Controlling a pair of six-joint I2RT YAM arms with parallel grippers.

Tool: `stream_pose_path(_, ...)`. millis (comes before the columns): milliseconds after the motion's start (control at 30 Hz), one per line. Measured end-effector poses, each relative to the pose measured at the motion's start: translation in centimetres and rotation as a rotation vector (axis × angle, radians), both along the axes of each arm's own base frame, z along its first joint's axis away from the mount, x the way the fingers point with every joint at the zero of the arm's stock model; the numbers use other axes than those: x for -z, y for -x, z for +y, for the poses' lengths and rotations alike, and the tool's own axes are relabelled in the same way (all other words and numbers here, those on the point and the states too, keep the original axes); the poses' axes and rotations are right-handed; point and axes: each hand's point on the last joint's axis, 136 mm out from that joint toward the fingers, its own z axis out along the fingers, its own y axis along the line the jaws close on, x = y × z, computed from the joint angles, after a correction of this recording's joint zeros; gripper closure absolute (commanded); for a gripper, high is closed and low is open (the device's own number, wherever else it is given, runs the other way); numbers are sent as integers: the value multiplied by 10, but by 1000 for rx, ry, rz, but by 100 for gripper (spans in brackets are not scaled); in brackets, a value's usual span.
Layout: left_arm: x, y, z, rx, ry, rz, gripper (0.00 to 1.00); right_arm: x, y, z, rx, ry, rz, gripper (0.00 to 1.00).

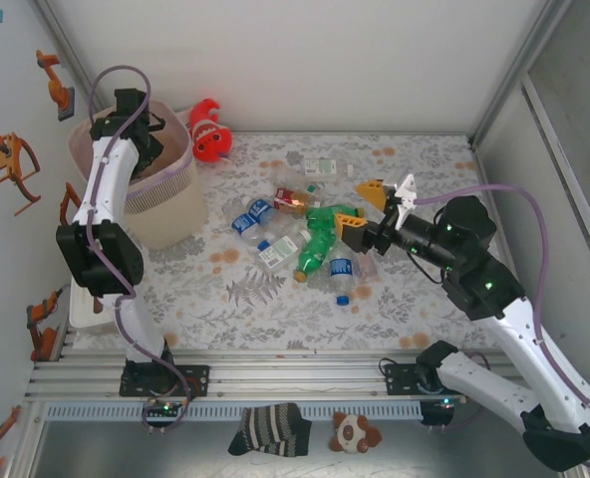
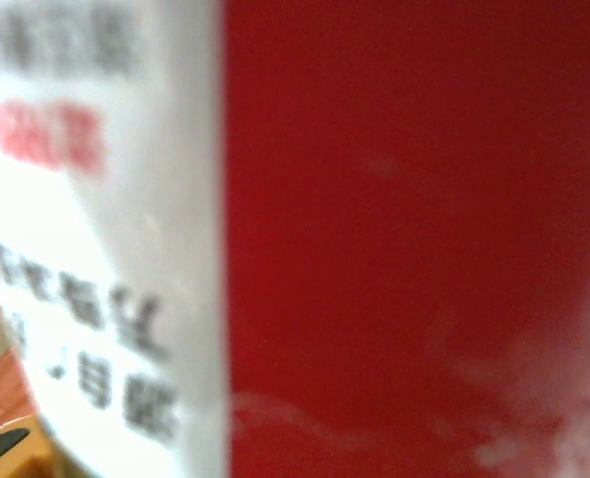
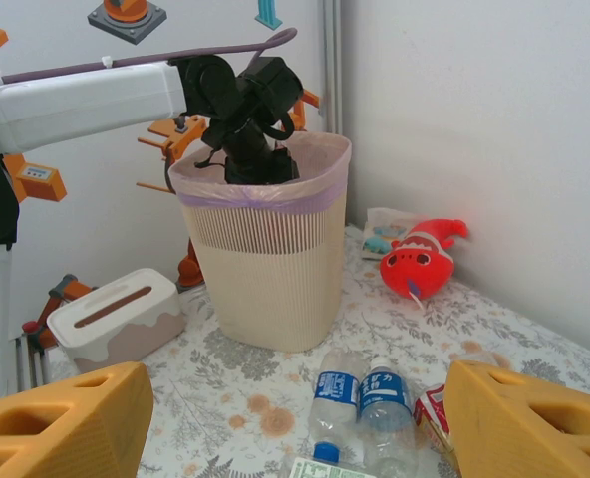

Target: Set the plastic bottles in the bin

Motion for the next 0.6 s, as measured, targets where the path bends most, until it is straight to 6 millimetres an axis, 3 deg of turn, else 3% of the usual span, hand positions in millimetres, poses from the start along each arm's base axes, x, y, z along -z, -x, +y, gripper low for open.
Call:
stream_pose_path(333, 19, -8, -14, -12, 109, 10, 70, 3, 3, -5, 14, 7, -4, 24)
stream_pose_path(533, 79, -9, -8, -36, 148, 149, 66, 4, 4, -6, 15, 9, -1, 24)
stream_pose_path(600, 82, -11, -7, -40, 150, 149, 62, 4, 4, -6, 16, 9, 0, 24)
